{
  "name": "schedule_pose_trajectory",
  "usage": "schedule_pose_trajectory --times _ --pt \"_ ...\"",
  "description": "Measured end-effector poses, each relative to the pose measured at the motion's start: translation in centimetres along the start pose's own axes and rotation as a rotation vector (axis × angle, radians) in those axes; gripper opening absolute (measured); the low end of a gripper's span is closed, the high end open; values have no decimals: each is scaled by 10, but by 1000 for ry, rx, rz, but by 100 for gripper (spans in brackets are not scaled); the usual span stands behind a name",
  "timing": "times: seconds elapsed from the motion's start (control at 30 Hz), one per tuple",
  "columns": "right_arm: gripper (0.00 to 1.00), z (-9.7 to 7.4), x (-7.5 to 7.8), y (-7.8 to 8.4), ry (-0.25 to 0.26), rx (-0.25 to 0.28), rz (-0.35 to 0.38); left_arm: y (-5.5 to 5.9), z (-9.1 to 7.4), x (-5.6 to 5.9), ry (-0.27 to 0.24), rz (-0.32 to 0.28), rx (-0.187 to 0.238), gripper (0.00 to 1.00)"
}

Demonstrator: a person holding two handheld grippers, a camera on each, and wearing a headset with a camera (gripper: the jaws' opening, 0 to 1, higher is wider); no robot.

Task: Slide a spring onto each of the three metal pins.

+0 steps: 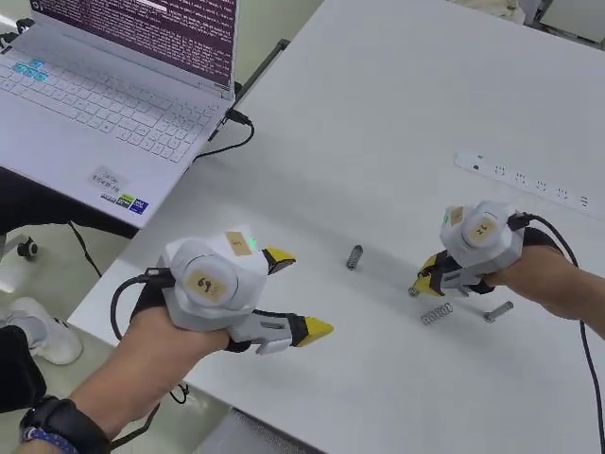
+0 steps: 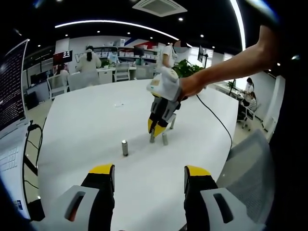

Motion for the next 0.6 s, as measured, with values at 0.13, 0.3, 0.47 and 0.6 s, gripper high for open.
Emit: schedule_pose_trajectory --times 0.13,0.3,0.47,0.6 --pt "9 4 0 1 -6 -9 -8 0 -1 -1 -6 -2 0 53" --pt "9 6 -1 1 -9 -11 -12 1 -2 -3 -13 -5 -1 53" --pt "11 6 -2 1 -8 -13 -8 1 -3 -2 -14 -3 -3 53" --pt "15 -1 -2 -1 4 -3 -1 -2 -3 -1 -13 -1 -1 53"
Point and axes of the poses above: the centre of the closed fingertips' face, and the gripper's own axes: z roughly forward along the fingers, x roughly to its right, y roughly out of its underside, the point moved 3 cm from there along -z, roughly backward along the fingers, and after that the axes turned 2 degrees about x, right-handed, at the moved point
